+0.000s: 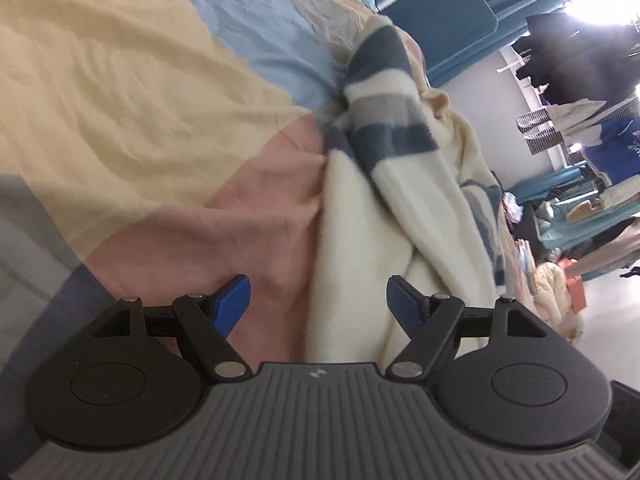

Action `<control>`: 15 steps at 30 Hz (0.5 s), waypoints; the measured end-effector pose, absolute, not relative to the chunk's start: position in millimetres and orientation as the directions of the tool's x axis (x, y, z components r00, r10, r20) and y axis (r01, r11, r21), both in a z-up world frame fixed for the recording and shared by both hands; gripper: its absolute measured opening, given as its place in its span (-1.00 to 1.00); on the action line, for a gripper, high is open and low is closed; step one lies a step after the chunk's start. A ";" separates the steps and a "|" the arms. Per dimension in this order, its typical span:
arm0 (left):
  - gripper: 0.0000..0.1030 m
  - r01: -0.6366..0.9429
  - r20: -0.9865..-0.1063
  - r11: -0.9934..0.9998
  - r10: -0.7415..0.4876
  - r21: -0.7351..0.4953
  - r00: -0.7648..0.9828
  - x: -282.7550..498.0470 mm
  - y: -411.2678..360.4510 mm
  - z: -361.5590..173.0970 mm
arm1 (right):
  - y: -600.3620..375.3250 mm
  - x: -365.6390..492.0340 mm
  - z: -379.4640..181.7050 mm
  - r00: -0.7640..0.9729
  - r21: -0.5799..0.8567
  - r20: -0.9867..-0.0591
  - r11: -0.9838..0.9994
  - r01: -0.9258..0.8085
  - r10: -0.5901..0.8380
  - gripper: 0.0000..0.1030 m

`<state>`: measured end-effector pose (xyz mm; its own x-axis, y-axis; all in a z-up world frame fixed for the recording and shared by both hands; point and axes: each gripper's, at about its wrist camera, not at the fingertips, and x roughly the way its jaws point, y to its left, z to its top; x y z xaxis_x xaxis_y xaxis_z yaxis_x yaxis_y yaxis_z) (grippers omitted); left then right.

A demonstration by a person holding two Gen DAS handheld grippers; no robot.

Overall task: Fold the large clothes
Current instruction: 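Grasp the sweater edge with the right gripper and lift it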

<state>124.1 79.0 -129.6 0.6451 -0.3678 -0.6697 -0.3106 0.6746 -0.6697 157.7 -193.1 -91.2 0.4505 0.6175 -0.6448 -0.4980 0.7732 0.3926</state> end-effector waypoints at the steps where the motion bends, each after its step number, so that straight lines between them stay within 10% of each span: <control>1: 0.54 -0.321 -0.670 0.665 -0.367 -0.674 0.645 123.6 80.7 -131.2 | -185.4 155.0 -92.6 0.425 0.392 -0.651 0.758 -0.522 0.629 -0.87; 6: 0.54 -0.340 -0.671 0.649 -0.367 -0.681 0.644 125.9 85.7 -134.8 | -149.2 139.8 -101.6 0.370 0.309 -0.695 0.721 -0.621 0.617 -0.65; 9: 0.54 -0.341 -0.672 0.652 -0.359 -0.677 0.648 125.8 86.2 -134.3 | -142.5 137.8 -105.6 0.375 0.262 -0.707 0.714 -0.649 0.599 -0.01; 15: 0.54 -0.352 -0.663 0.633 -0.357 -0.690 0.657 124.6 91.8 -135.5 | -134.8 129.0 -114.8 0.403 0.118 -0.756 0.712 -0.692 0.517 -0.08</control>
<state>124.6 91.8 -135.5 0.6574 -0.3574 -0.6634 -0.3521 0.6327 -0.6898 129.0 -134.8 -114.8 0.4027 0.5167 -0.7555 -0.6920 0.7121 0.1182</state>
